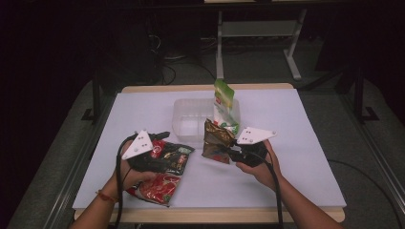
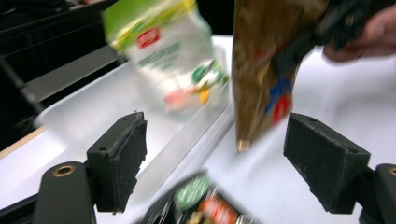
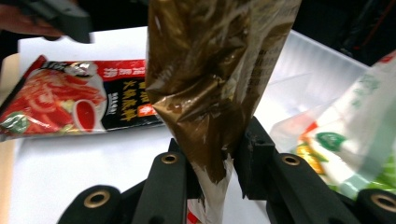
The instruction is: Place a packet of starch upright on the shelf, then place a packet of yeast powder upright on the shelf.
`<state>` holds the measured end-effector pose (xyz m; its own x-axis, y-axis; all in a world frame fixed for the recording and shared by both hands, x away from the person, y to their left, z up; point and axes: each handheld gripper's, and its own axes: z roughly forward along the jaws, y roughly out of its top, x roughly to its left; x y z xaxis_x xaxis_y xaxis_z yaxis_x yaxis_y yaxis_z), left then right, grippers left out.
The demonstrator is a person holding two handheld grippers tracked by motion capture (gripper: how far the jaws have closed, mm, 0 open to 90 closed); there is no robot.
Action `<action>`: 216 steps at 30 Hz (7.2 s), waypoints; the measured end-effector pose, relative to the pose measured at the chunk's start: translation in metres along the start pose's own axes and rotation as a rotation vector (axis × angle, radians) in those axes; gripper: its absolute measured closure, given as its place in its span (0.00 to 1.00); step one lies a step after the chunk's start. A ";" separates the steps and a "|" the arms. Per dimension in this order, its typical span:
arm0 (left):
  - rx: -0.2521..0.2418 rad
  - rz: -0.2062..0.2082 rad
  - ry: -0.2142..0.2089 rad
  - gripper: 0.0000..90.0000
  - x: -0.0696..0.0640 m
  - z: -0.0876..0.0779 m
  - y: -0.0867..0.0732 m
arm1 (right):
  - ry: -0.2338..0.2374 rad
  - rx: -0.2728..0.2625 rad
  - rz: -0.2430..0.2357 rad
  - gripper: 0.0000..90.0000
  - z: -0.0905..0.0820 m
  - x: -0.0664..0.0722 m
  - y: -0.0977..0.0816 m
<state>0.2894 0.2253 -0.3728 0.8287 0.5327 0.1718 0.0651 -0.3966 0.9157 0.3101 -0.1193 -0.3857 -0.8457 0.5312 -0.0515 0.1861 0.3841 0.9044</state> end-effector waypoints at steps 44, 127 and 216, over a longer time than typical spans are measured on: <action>0.108 -0.226 0.187 0.21 0.030 -0.070 -0.101 | -0.462 -0.110 0.134 0.82 0.070 -0.013 0.045; 0.211 -0.350 0.144 0.20 0.040 -0.054 -0.108 | -0.317 0.000 0.060 0.63 0.068 -0.021 0.018; 0.412 -0.320 -0.178 0.15 0.001 0.007 -0.079 | 0.197 0.337 -0.005 0.70 0.066 0.026 -0.040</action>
<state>0.2888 0.2513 -0.4473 0.8103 0.5548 -0.1887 0.5123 -0.5142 0.6879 0.3138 -0.0705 -0.4510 -0.9209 0.3858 0.0567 0.3080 0.6304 0.7125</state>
